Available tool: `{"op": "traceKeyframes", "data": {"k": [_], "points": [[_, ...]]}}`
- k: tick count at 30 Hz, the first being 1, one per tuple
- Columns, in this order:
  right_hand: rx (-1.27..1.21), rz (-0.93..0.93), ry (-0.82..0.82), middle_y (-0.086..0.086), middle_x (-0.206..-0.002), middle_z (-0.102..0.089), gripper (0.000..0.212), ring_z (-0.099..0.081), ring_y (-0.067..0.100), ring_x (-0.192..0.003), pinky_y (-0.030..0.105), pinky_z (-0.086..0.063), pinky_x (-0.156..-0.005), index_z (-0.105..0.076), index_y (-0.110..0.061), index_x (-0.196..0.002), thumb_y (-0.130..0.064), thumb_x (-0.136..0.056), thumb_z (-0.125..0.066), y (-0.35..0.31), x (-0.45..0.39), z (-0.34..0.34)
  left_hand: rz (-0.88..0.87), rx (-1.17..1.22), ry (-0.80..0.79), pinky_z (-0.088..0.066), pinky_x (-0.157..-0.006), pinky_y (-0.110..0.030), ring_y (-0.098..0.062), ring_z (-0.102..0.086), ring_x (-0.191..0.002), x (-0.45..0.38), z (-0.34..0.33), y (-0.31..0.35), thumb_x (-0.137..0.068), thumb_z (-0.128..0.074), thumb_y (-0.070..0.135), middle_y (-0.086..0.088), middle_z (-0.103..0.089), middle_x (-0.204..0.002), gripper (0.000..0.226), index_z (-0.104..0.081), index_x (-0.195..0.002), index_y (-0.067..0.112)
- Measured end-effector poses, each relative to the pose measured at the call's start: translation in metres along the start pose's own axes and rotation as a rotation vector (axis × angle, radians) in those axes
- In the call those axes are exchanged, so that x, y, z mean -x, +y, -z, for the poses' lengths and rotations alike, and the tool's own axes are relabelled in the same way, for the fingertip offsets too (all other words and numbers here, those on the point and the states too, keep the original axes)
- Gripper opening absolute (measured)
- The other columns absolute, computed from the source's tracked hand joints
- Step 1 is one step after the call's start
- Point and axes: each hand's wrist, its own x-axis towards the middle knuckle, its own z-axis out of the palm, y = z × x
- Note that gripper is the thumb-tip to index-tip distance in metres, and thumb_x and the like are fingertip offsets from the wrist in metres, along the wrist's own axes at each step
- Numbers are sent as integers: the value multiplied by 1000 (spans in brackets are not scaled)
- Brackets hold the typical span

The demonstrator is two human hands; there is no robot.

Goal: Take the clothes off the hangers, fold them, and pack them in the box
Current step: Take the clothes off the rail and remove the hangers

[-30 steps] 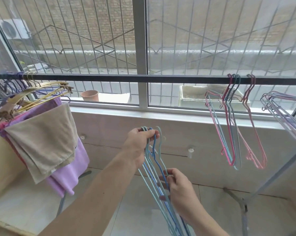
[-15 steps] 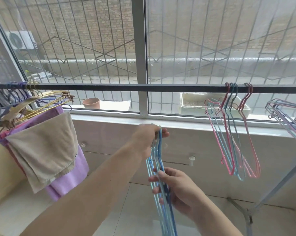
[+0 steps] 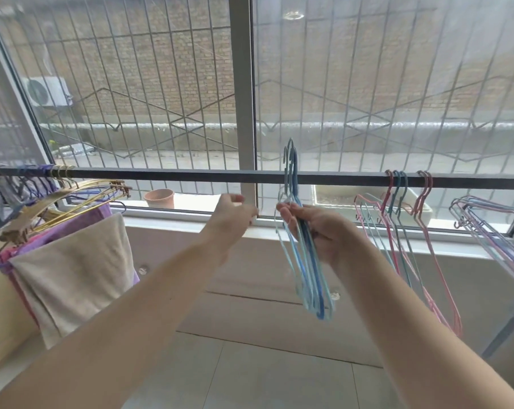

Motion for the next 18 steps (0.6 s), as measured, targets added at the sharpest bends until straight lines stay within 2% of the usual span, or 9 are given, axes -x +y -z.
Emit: {"op": "traceKeyframes", "data": {"k": [4,6,8,10,12,13,15,16,18], "points": [[-15,-50,107,18,-86,-67,13,-70,16,-58,20,-57,-51,-58,6,-108,-3,-102,-50,2,-35,-3,31,-21,-44,-54,-94,-41,-22,-68,-97,9,8,-19,-95,-61,15,-9,-70,-113,13,-61,-108,17],[44,-81,150,18,-86,-67,13,-69,17,-56,22,-57,-50,-57,6,-104,-4,-103,-49,16,-45,0,76,25,-113,-54,-95,-41,-23,-67,-94,15,3,-30,-98,-60,14,-11,-69,-110,11,-64,-108,14],[89,-104,173,16,-84,-64,13,-67,16,-54,22,-57,-50,-55,4,-103,-4,-105,-45,28,-47,1,149,104,-244,-56,-93,-40,-23,-67,-93,21,-9,-42,-101,-58,20,-11,-67,-107,18,-65,-114,9],[106,-120,162,15,-81,-61,17,-65,17,-57,22,-58,-52,-54,2,-97,-4,-106,-40,37,-43,-2,193,187,-323,-56,-79,-31,-19,-68,-81,25,-25,-50,-104,-55,27,-8,-67,-98,24,-66,-116,9],[222,-131,160,15,-82,-63,26,-62,20,-66,27,-58,-63,-57,4,-91,-7,-107,-40,40,-40,-8,233,252,-288,-53,-65,-25,-15,-62,-71,29,-39,-51,-105,-55,27,-4,-64,-88,21,-65,-113,11],[336,-117,178,16,-87,-65,27,-64,22,-72,32,-59,-71,-60,4,-91,-12,-106,-44,40,-40,-8,253,277,-268,-54,-65,-26,-15,-61,-72,29,-44,-52,-104,-57,25,-5,-64,-89,19,-66,-111,10],[605,-60,236,14,-99,-68,31,-65,28,-83,46,-57,-83,-63,1,-99,-27,-104,-51,39,-37,-2,278,325,-271,-62,-81,-37,-24,-68,-82,26,-51,-53,-102,-59,17,-13,-71,-101,18,-63,-115,5],[719,-49,259,12,-99,-67,37,-66,29,-85,49,-56,-87,-62,0,-104,-36,-103,-52,37,-31,1,286,368,-291,-61,-89,-43,-30,-70,-86,25,-53,-53,-102,-59,12,-19,-72,-107,21,-59,-120,2],[870,-47,261,13,-98,-70,51,-69,32,-91,51,-54,-96,-64,-4,-106,-53,-98,-52,35,-24,16,332,458,-351,-62,-87,-44,-32,-70,-85,24,-54,-51,-100,-60,9,-22,-72,-102,28,-55,-125,-1]]}}
